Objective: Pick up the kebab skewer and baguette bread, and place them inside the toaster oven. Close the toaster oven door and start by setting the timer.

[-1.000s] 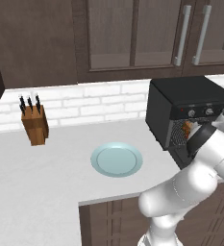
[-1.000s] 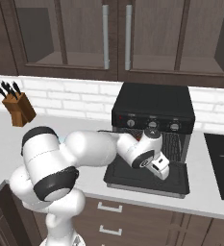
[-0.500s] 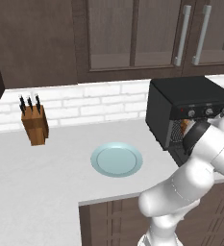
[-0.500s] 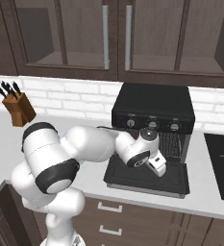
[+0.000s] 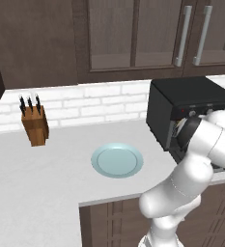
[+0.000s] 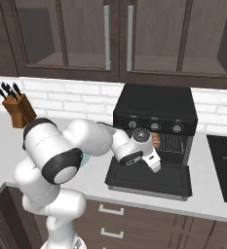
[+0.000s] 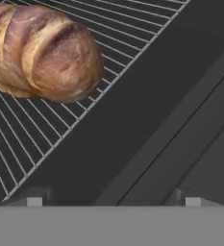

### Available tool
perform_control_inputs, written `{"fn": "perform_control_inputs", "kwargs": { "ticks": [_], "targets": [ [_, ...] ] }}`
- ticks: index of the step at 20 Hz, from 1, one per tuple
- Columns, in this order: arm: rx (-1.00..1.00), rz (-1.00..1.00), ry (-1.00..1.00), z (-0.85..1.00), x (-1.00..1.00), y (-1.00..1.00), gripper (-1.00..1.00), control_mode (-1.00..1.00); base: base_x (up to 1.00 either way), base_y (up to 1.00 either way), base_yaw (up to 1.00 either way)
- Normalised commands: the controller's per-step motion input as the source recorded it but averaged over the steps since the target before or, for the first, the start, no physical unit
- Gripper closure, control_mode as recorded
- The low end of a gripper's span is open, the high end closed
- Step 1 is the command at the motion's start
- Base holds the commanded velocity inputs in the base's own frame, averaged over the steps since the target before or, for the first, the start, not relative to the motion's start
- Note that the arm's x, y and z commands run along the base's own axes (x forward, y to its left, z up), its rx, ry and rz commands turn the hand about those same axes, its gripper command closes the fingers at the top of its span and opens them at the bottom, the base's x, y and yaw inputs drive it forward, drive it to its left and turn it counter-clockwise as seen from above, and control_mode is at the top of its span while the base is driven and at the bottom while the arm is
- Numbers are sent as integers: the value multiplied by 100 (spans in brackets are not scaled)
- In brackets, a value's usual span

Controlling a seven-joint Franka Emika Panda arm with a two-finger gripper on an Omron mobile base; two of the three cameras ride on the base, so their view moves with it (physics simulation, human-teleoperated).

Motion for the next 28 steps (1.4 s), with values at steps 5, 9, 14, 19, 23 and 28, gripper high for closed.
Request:
{"fn": "perform_control_inputs", "kwargs": {
  "ticks": [5,9,14,19,23,28],
  "targets": [
    [0,-7,-12,0,37,23,-100,-100,0,0,0],
    [0,-2,-10,0,-3,13,-100,-100,0,0,0],
    [0,5,-1,20,-82,14,-100,-100,0,0,0],
    [-3,19,0,68,-83,15,-100,-100,0,0,0],
    [-10,23,9,98,-56,16,-100,-100,0,0,0],
    [-15,22,20,88,-55,3,-100,-100,0,0,0]
  ]
}}
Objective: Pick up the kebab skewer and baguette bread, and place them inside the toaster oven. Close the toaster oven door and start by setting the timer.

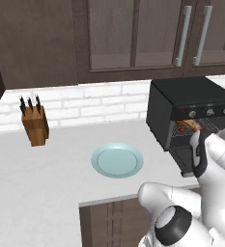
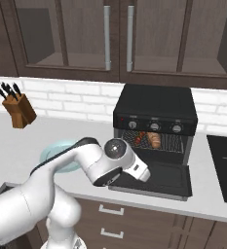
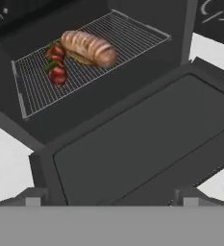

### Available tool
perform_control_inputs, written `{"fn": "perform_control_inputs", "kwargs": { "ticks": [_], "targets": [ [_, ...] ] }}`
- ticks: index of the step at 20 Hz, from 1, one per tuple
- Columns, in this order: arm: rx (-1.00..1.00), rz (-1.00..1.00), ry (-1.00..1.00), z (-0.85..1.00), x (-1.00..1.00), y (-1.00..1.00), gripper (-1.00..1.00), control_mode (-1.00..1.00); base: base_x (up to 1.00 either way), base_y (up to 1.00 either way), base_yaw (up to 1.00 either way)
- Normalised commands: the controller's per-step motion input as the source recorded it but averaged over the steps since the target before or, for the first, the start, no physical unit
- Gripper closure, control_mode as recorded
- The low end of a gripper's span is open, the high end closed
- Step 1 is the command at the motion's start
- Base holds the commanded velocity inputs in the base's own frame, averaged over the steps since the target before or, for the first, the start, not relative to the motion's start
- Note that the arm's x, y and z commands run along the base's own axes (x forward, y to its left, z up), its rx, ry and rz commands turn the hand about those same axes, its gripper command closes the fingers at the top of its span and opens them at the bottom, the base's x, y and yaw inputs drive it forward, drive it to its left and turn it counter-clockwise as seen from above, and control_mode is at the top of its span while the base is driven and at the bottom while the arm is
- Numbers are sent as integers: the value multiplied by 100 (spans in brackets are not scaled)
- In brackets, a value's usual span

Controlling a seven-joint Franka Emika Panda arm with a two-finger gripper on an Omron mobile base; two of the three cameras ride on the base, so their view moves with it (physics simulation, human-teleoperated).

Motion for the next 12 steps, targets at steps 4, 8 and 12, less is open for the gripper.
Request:
{"fn": "perform_control_inputs", "kwargs": {
  "ticks": [4,8,12],
  "targets": [
    [-13,21,25,19,-58,2,-100,-100,0,0,0],
    [-9,20,11,-45,-25,1,-100,-100,0,0,0],
    [-5,19,16,-36,10,1,-100,-100,0,0,0]
  ]
}}
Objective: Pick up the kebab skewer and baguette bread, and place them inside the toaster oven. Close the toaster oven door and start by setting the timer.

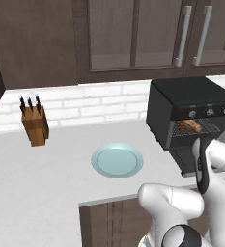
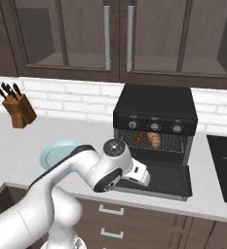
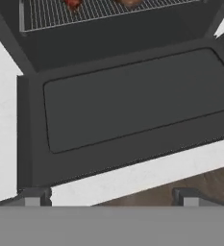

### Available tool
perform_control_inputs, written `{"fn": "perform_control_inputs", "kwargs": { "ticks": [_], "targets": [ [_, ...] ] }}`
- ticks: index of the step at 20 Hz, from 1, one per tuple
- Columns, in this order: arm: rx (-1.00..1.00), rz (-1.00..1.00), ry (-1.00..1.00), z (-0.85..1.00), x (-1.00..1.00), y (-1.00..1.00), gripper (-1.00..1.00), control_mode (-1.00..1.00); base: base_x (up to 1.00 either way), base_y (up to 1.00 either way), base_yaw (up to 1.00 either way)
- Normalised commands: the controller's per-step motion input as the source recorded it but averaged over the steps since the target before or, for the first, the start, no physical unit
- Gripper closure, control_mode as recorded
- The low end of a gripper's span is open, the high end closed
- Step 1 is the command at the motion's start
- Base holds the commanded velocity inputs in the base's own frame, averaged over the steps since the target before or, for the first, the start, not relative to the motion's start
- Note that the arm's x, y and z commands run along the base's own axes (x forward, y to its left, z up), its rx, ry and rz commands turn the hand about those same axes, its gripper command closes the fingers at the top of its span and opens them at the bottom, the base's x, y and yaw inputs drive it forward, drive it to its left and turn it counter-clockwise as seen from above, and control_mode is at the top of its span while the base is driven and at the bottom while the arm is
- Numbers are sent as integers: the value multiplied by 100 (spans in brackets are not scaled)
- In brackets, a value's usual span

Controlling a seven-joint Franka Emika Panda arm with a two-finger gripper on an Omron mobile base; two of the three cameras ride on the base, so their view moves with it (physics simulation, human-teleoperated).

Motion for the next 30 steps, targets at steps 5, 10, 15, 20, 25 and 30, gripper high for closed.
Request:
{"fn": "perform_control_inputs", "kwargs": {
  "ticks": [5,10,15,20,25,30],
  "targets": [
    [0,11,32,-42,0,1,-100,-100,0,0,0],
    [0,2,35,-34,0,0,-100,-100,0,0,0],
    [0,0,17,-37,0,0,-100,-100,0,0,0],
    [0,0,3,-25,-9,-1,-100,-100,0,0,0],
    [0,0,-1,-32,-12,-1,-100,-100,0,0,0],
    [0,0,-8,-50,0,0,-100,-100,0,0,0]
  ]
}}
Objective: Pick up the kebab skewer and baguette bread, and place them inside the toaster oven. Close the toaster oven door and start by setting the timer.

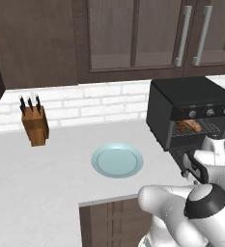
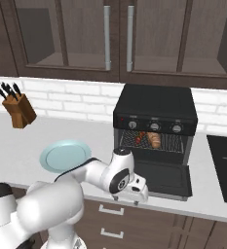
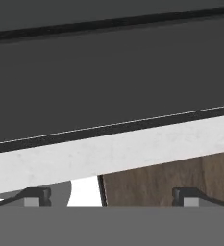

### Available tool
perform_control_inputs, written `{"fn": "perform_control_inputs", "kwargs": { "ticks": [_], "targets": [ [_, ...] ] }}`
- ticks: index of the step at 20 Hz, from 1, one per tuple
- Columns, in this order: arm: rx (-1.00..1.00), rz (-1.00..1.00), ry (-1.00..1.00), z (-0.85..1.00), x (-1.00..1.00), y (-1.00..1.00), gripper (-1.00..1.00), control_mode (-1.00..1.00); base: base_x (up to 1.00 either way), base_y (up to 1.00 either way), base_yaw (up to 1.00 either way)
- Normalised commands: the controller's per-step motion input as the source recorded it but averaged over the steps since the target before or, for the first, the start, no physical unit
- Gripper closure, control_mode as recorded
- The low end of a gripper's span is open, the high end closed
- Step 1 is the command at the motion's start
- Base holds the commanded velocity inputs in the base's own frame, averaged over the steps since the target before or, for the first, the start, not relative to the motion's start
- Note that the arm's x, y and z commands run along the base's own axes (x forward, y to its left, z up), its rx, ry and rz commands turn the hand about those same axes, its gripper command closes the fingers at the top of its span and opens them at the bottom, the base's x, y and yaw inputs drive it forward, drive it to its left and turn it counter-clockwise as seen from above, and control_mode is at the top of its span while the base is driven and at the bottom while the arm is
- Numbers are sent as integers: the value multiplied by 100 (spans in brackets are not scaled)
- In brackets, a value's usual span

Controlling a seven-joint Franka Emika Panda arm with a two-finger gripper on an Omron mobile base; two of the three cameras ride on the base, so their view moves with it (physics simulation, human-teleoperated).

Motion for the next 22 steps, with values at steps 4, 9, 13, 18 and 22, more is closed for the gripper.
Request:
{"fn": "perform_control_inputs", "kwargs": {
  "ticks": [4,9,13,18,22],
  "targets": [
    [0,0,-17,-45,0,0,-100,-100,0,0,0],
    [0,0,-15,-20,24,0,-100,-100,0,0,0],
    [-2,0,-11,-11,36,0,-100,-100,0,0,0],
    [-8,0,-4,-11,54,0,-100,-100,0,0,0],
    [-6,0,-1,-14,61,2,-100,-100,0,0,0]
  ]
}}
